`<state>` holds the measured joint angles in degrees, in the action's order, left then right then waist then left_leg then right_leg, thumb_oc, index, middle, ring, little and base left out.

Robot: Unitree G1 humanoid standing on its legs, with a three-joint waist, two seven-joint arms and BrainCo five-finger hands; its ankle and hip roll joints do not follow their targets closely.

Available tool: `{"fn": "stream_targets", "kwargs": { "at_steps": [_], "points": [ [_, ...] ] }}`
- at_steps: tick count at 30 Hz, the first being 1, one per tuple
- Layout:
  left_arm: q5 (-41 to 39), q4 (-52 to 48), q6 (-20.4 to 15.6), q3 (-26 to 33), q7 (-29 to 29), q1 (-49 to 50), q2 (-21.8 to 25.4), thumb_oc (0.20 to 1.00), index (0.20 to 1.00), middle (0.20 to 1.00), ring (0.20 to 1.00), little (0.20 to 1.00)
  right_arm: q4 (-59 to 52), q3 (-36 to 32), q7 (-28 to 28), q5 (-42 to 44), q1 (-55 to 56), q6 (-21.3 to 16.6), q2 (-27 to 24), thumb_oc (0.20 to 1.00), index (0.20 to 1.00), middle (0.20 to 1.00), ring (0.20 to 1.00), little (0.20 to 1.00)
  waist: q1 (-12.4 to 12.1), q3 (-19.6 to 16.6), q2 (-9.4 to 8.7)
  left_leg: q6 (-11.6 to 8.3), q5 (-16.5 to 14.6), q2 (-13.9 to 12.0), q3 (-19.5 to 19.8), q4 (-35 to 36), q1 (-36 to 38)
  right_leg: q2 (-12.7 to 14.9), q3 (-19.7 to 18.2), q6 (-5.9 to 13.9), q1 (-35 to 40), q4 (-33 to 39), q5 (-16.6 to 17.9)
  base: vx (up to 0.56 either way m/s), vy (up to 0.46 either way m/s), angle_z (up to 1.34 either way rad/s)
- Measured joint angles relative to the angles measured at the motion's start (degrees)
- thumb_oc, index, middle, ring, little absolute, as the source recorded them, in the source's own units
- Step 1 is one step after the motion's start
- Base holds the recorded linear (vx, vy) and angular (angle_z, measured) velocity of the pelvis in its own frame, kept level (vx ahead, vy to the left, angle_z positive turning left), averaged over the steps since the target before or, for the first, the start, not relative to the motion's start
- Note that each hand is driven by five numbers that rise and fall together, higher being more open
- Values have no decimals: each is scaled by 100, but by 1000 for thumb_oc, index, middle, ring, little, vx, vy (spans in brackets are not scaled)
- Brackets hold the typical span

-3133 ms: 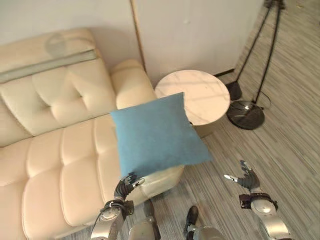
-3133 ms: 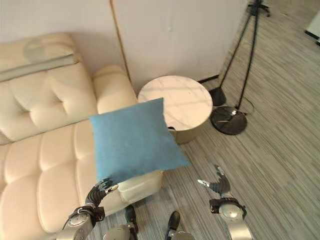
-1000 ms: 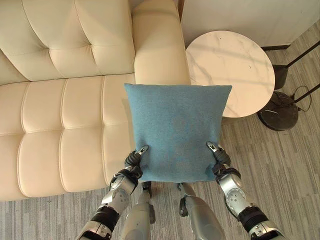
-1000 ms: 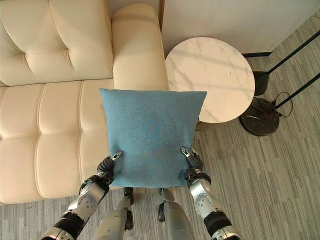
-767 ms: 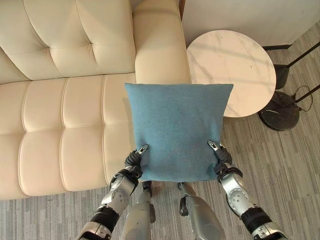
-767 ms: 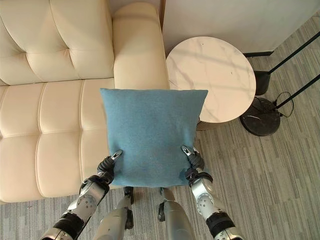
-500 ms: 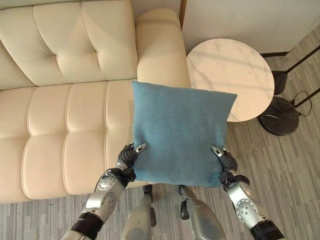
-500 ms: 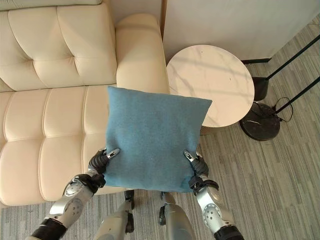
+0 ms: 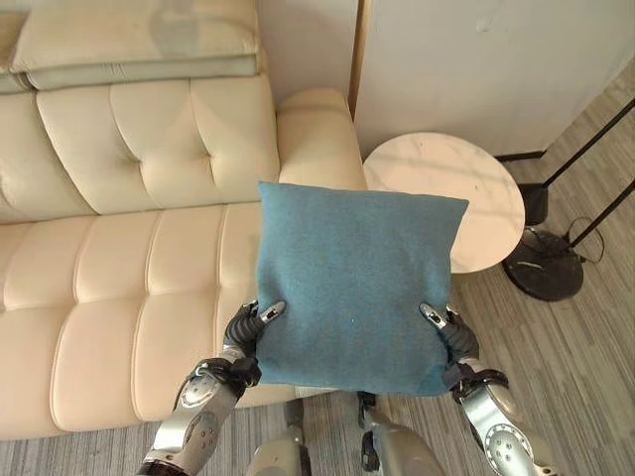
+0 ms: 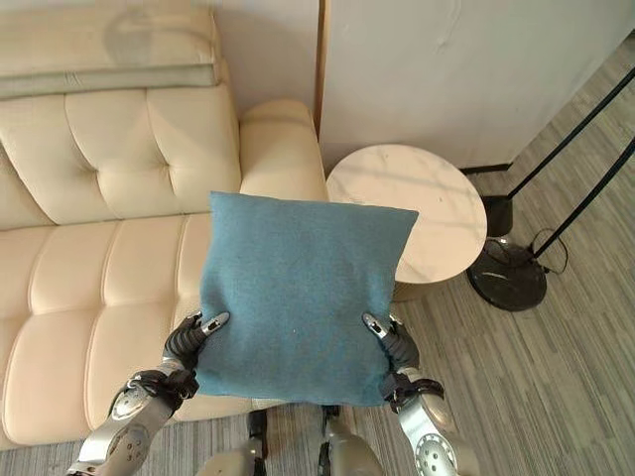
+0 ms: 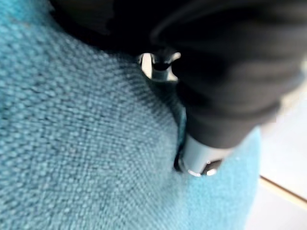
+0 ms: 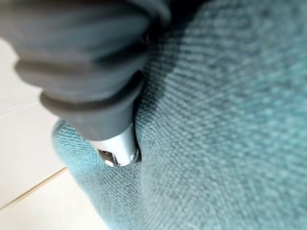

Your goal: Pick up all the scattered cushions and arrange them neatly on the sofa.

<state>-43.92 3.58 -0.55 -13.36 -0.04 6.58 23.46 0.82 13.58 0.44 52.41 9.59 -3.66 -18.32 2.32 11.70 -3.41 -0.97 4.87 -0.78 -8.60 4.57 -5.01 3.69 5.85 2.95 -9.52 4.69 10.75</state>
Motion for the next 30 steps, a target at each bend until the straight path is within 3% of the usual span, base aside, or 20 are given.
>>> {"fn": "stream_targets", "kwargs": {
  "at_steps": [4,7,8,9,11,12,13,14,16,19,20,22,24,25,26,27,29,30],
  "points": [
    [4,-237,-7,15,0,104,61,200,200,200,200,200,-101,-55,33,6,100,-1,31,200,200,200,200,200,-24,-43,2,74,19,11,-199,-2,46,66,-102,23,-64,-65,-9,-106,18,-19],
    [5,-355,-18,43,0,133,144,200,200,200,200,200,-105,-54,37,48,85,-6,37,200,200,200,200,200,-37,-35,19,188,89,-46,-390,-5,39,106,51,248,-136,-91,-197,-115,-13,-35],
    [6,-377,-23,81,0,128,127,200,200,200,200,200,-106,-54,39,48,85,-4,39,200,200,200,200,200,-46,-11,94,240,100,-169,-436,-7,29,118,246,358,-291,-526,-360,-115,-50,-17],
    [5,-378,-26,84,0,122,108,200,200,200,200,200,-106,-54,39,48,91,0,31,200,200,200,200,200,-37,-1,151,257,104,-248,-425,-7,30,117,250,315,-391,-1005,-547,-81,-48,-7],
    [5,-378,-30,84,0,140,110,200,200,200,200,200,-106,-56,48,47,109,14,5,200,200,200,200,200,-96,-21,218,229,124,-420,-419,-13,66,184,145,403,-357,-1947,-1066,-39,-96,-3],
    [3,-376,-31,79,-1,159,146,200,200,200,200,200,-115,-58,76,44,110,18,22,200,200,200,200,200,-138,-46,178,182,153,-437,-352,-11,104,278,-16,445,8,-1921,-1367,-95,-266,19],
    [3,-365,-30,80,-1,176,44,200,200,200,200,200,-118,-77,94,44,112,21,-11,200,200,200,200,200,-135,-40,284,9,276,-503,-199,-7,111,143,-265,262,341,-1518,-1468,-128,-302,24],
    [3,-364,-30,98,-1,270,-107,200,200,200,200,200,-117,-76,94,44,122,32,-146,200,200,200,200,200,-165,-94,472,-50,318,-606,-146,-7,112,-27,-272,219,407,-1414,-1439,-173,-365,20],
    [0,-355,-31,115,0,439,-279,200,200,200,200,200,-117,-87,94,43,118,30,-225,200,200,200,200,200,-192,-221,650,-102,342,-799,-140,-105,-4,-247,-266,42,449,-1138,-1392,-222,-376,-5],
    [0,-354,-32,117,0,472,-334,200,200,200,200,200,-116,-84,94,48,148,27,-249,200,200,200,200,200,-206,-267,720,-182,398,-939,-85,-195,-191,-423,-253,-56,339,-1171,-1342,-290,-282,12],
    [-5,-341,-28,109,0,448,-371,200,200,200,200,200,-111,-97,94,57,203,-4,-270,200,200,200,200,200,-161,-255,754,-323,522,-978,123,-348,-468,-478,-126,-122,215,-1235,-1362,-320,-161,60],
    [-22,-294,-33,65,1,445,-423,200,200,200,200,200,-44,-94,93,72,207,-7,-338,200,200,200,200,200,-180,-255,816,-387,689,-1006,213,-384,-637,-538,22,-189,95,-1408,-1410,-285,-138,64],
    [-26,-263,-25,18,7,445,-413,200,200,200,200,200,22,-87,89,108,163,-11,-397,200,200,200,200,200,-197,-198,894,-378,942,-989,296,-394,-818,-548,229,-330,-58,-1740,-1563,-197,-95,72],
    [-26,-260,-25,5,8,443,-357,200,200,200,200,200,24,-81,89,108,170,-9,-413,200,200,200,200,200,-142,-155,923,-385,970,-999,352,-347,-818,-466,383,-499,-206,-2067,-1830,-99,-44,66],
    [-25,-265,-29,12,8,480,-345,200,200,200,200,200,27,-70,88,107,169,-2,-411,200,200,200,200,200,-186,-168,947,-414,616,-1006,314,-240,-806,-482,399,-570,-257,-2248,-1916,-141,-64,69],
    [-24,-254,-25,44,8,443,-258,200,200,200,200,200,23,-70,88,101,154,-1,-304,200,200,200,200,200,-230,-84,769,-543,13,-933,19,-270,-811,-303,455,-633,-298,-2298,-1942,-156,-69,46],
    [-25,-252,-25,64,8,386,-112,200,200,200,200,200,11,-66,88,96,155,1,-171,200,200,200,200,200,-235,-34,375,-318,-111,-646,-142,-938,-996,144,523,-690,-365,-2206,-1896,-166,-73,44],
    [-25,-252,-24,64,8,387,-111,200,200,200,200,200,8,-63,88,96,157,1,-169,200,200,200,200,200,-234,-39,359,-311,-119,-631,-157,-984,-994,167,534,-703,-360,-2189,-1884,-54,-19,56]
  ]
}}
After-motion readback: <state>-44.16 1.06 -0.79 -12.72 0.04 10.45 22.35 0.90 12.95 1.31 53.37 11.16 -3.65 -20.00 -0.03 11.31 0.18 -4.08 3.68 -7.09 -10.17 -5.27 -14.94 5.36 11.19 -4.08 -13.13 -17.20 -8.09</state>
